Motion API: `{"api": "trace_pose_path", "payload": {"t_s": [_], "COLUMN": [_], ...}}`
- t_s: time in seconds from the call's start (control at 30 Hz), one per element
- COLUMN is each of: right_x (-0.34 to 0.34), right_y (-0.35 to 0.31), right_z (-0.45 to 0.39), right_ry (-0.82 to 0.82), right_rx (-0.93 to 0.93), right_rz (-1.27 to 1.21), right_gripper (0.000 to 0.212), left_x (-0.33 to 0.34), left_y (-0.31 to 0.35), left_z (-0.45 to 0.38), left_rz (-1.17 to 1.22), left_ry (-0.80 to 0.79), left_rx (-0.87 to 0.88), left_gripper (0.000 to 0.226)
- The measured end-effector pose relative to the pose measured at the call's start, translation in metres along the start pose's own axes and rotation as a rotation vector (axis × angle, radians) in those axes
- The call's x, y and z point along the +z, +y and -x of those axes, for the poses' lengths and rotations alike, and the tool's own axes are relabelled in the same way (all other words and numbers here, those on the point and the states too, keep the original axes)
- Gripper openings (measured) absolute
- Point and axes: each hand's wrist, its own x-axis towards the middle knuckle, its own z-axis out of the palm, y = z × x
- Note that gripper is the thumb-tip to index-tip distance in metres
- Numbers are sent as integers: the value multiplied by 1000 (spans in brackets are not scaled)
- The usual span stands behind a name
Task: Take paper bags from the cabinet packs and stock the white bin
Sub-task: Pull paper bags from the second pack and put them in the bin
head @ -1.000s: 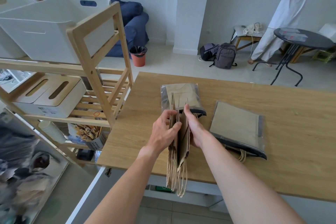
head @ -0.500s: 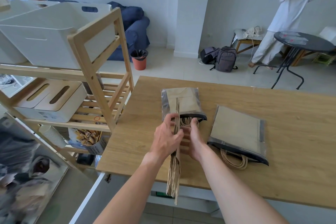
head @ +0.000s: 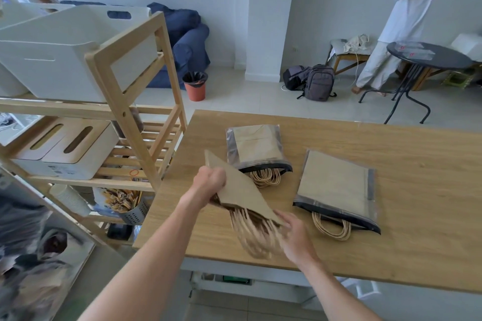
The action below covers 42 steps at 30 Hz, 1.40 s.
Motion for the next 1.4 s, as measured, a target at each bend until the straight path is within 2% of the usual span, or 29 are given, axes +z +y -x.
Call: {"api": "trace_pose_path", "payload": {"t_s": [0.07, 0.1, 0.17, 0.23, 0.3, 0.4, 0.6, 0.7, 0.77, 0.83, 0.93, 1.1, 1.3, 1.4], "right_x": [0, 0, -4, -10, -16, -22, -29, -27, -26, -26, -23, -25, -16, -10], "right_y": [-13, -24, -49, -72, -88, -96, -99, -100, -100, -102, -102, -116, -104, -98], "right_z": [0, 0, -2, -6, -7, -17, -25, -25, -22, -21, -19, -21, -17, -20], "right_ry": [52, 89, 196, 287, 337, 363, 350, 333, 352, 377, 371, 329, 365, 332], "right_rx": [-98, -109, -143, -222, -234, -211, -194, -157, -190, -221, -227, -195, -179, -158], "right_rz": [12, -80, -203, -283, -375, -397, -338, -292, -254, -252, -287, -325, -350, -339], "right_gripper": [78, 78, 54, 34, 33, 35, 42, 72, 59, 46, 50, 42, 41, 41], "left_x": [-4, -5, -9, -14, -19, -21, -15, -19, -20, -18, -9, 9, 12, 18], "left_y": [7, 11, 17, 19, 20, 23, 27, 25, 21, 19, 16, 21, 15, 1], "left_z": [1, 3, 7, 5, 1, 0, 0, -6, -12, -16, -16, -11, -9, -15], "left_rz": [163, 206, 304, 484, 618, 678, 697, 546, 420, 354, 353, 427, 412, 440], "left_ry": [-92, -137, -213, -296, -345, -372, -350, -381, -379, -366, -333, -132, -128, -44], "left_rx": [-105, -152, -224, -292, -341, -355, -376, -462, -500, -496, -467, -278, -231, -193], "left_gripper": [26, 19, 15, 23, 29, 28, 29, 39, 51, 49, 43, 36, 37, 42]}}
